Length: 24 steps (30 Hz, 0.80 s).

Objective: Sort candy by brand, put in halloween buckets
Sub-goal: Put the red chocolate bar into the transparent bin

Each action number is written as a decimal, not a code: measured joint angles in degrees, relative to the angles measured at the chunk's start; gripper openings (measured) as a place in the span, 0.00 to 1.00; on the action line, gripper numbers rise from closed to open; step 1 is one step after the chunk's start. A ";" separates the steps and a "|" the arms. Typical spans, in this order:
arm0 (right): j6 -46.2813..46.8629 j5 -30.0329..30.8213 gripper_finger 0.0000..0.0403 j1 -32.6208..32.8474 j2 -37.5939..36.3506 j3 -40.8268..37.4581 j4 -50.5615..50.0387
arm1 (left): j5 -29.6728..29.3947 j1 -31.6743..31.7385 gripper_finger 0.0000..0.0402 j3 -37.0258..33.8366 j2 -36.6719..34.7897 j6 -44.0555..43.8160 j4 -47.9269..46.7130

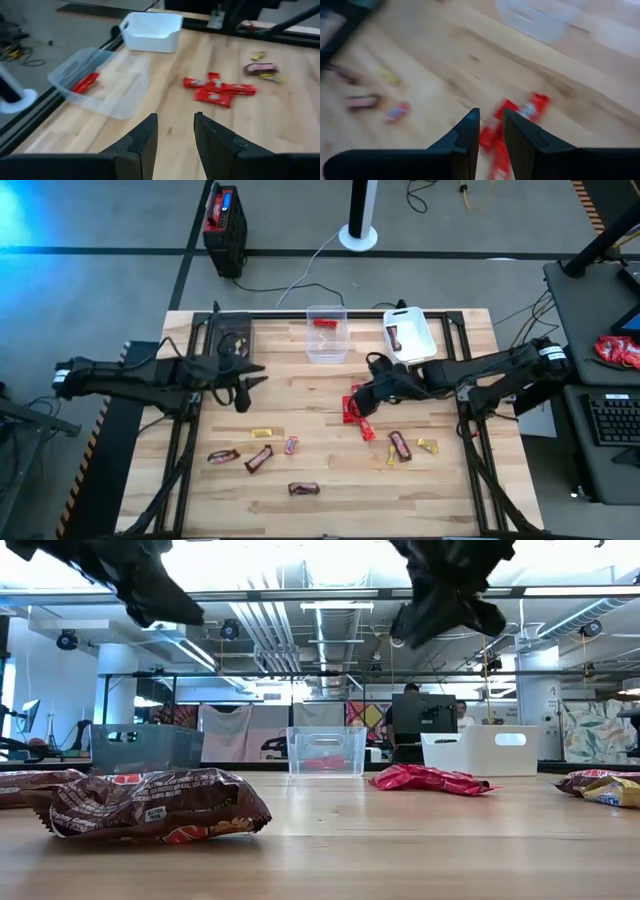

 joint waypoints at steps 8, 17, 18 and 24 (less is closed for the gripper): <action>5.33 -2.03 0.23 -2.72 12.25 6.97 -12.61 | -4.28 -0.80 0.28 0.00 0.88 0.02 0.08; 0.45 -8.78 0.43 -7.97 22.78 12.54 -13.24 | -5.15 -0.80 0.28 0.00 0.95 1.45 -0.06; 0.01 -9.00 0.45 -8.56 23.56 12.89 -13.15 | -5.15 -0.80 0.28 -0.04 0.96 1.59 -0.06; -0.33 -10.72 0.53 -11.06 28.11 13.33 -13.22 | -5.15 -0.80 0.28 -0.24 1.01 1.83 -0.71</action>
